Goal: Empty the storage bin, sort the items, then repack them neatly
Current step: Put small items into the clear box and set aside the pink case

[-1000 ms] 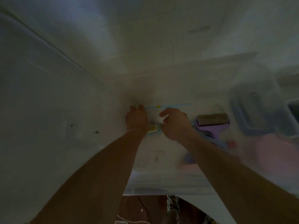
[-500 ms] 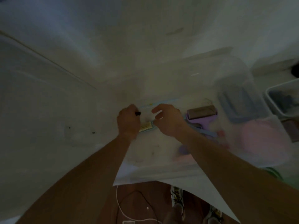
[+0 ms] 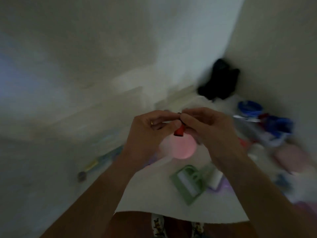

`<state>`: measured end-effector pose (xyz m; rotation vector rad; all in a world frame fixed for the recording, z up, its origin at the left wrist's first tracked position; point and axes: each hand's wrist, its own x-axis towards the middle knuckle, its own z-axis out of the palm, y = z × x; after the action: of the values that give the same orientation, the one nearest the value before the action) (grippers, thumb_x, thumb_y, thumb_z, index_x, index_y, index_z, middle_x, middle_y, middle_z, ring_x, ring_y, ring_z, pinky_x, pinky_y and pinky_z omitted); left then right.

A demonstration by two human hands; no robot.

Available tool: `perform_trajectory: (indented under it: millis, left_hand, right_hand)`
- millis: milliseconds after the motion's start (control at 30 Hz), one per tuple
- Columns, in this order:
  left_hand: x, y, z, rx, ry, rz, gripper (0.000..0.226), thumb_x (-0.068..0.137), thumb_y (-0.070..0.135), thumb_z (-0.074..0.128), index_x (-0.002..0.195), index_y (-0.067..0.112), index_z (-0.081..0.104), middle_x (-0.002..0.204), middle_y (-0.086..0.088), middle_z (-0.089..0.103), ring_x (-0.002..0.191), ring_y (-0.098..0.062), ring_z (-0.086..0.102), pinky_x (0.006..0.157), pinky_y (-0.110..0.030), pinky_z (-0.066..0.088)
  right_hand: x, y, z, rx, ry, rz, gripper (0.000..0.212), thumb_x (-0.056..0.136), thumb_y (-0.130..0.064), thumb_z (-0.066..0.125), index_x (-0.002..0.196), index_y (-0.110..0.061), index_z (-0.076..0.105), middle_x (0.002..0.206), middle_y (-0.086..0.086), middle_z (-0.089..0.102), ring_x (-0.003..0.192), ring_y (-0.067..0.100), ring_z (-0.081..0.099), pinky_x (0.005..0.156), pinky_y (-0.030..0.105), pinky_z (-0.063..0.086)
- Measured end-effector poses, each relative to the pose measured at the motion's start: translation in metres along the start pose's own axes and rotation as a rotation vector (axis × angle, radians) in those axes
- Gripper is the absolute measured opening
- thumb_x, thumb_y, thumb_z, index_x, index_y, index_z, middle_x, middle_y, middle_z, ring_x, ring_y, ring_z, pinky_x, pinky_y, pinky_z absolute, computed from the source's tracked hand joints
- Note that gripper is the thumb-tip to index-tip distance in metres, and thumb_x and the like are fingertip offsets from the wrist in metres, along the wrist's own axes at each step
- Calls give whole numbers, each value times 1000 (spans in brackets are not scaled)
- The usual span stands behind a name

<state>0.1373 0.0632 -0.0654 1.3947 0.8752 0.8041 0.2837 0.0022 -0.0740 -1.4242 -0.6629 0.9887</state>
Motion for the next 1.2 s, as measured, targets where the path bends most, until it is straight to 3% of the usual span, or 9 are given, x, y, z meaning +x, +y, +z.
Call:
perform_trajectory:
  millis: [233,400,500,567,767,867,933,1033,1200]
  left_hand:
    - [22,-20,189,-364,-106,-421,11,91,4,64,97,1,73,87,-11,75,80,-16,73,72,-22,57]
    - [6,-54,264,-295,-199,-608,22,90,10,68,101,-8,70,79,-14,74,69,-15,73,64,-18,56]
    - [-2,-76,284,-202,-343,-621,32,80,9,78,111,1,71,92,-11,77,90,-19,74,83,-24,57]
    - [-5,-89,294,-160,-345,-640,37,74,5,81,110,2,72,98,-12,76,96,-21,73,82,-22,58]
    - [-6,-122,319,-31,-322,-576,23,74,8,83,96,11,77,87,-13,77,81,-21,74,68,-23,57]
    - [-1,-140,328,-28,-289,-592,11,75,8,82,83,16,80,85,-16,76,78,-26,73,74,-31,60]
    - [6,-151,335,3,-247,-584,16,75,9,83,90,10,78,84,-14,76,79,-27,73,77,-34,61]
    - [16,-165,347,93,-224,-534,22,76,14,83,96,8,76,81,-10,76,77,-25,73,77,-38,62]
    - [28,-181,369,158,-238,-462,11,80,17,81,77,25,74,71,0,74,69,-18,70,75,-34,60]
  right_hand:
    - [-45,-9,-171,-85,397,-21,17,80,-19,79,96,-19,75,87,-4,76,81,14,73,69,22,56]
    - [-63,39,-237,-141,510,45,20,83,-11,76,96,-26,76,89,-9,76,82,10,73,78,37,60]
    - [-72,62,-263,-152,534,96,19,82,-14,78,96,-27,74,92,-11,75,81,9,73,76,37,61]
    - [-74,72,-274,-151,531,122,19,81,-14,78,96,-25,75,92,-12,75,80,9,73,74,36,61]
    - [-70,104,-302,-217,480,216,27,84,-6,70,102,-25,75,91,-9,75,82,7,72,72,26,60]
    - [-57,124,-319,-393,454,242,33,86,-7,68,112,-27,71,102,-10,73,82,0,70,72,23,59]
    - [-39,141,-338,-704,531,191,38,86,-19,70,123,-26,63,117,-6,66,95,5,66,82,28,57]
    - [-5,165,-365,-1178,420,239,73,76,-49,76,137,-23,48,139,3,47,122,26,45,94,41,48]
    - [23,176,-389,-1161,329,290,85,66,-62,77,136,-26,44,136,5,41,119,29,42,89,41,46]
